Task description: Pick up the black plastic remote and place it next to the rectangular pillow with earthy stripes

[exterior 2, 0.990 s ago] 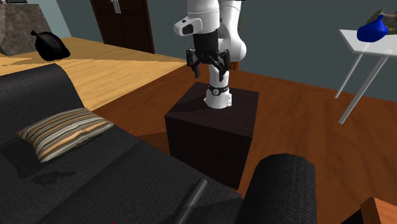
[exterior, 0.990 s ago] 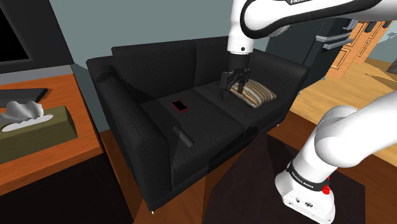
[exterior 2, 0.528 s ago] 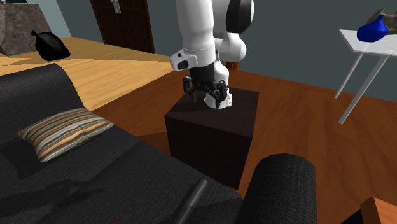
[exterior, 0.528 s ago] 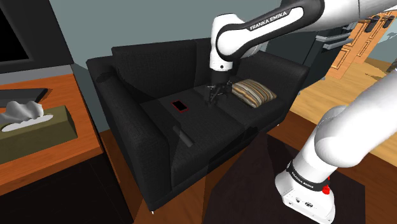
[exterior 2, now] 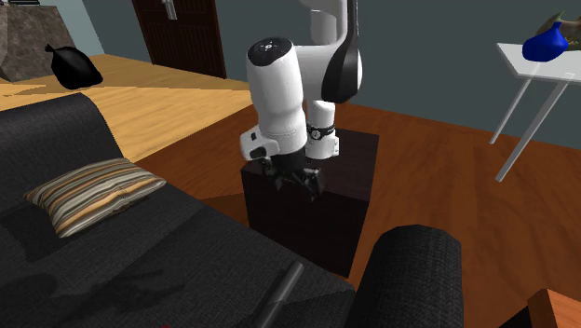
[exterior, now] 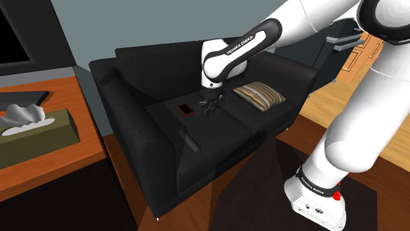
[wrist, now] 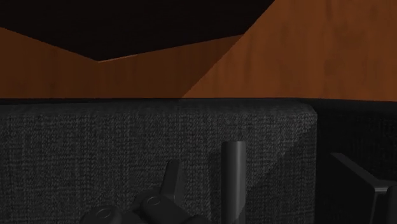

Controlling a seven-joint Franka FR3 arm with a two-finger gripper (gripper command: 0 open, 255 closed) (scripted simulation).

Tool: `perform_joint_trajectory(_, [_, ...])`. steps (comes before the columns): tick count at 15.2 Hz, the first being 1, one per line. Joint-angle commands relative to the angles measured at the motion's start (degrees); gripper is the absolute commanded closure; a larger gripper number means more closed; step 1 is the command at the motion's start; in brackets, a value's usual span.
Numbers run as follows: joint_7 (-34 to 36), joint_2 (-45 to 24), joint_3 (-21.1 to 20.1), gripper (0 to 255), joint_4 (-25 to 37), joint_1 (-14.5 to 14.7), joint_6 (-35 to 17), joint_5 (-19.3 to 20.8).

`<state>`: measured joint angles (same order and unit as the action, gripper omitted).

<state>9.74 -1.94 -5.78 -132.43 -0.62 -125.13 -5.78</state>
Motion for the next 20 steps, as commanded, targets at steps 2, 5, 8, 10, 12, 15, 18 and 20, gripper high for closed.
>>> perform_joint_trajectory(2, [0.9, -7.3, 0.0, 0, 3.7, 0.2, -3.2, 0.7])
perform_joint_trajectory(5, [1.7, -14.2, 0.2, 0, 8.0, 0.5, -5.4, 1.5])
perform_joint_trajectory(8, [2.5, -21.2, 0.5, 0, 13.0, 0.9, -7.0, 2.1])
perform_joint_trajectory(10, [2.9, -25.8, 0.8, 0, 16.6, 1.1, -7.7, 2.5])
perform_joint_trajectory(12, [3.3, -30.4, 1.1, 0, 20.6, 1.4, -8.1, 2.8])
perform_joint_trajectory(15, [3.8, -37.4, 1.5, 0, 27.2, 1.9, -8.1, 3.2])
perform_joint_trajectory(18, [4.1, -41.1, 1.7, 0, 30.4, 2.1, -8.5, 3.4])
perform_joint_trajectory(20, [4.1, -42.1, 1.7, 0, 30.3, 2.2, -9.5, 3.4])
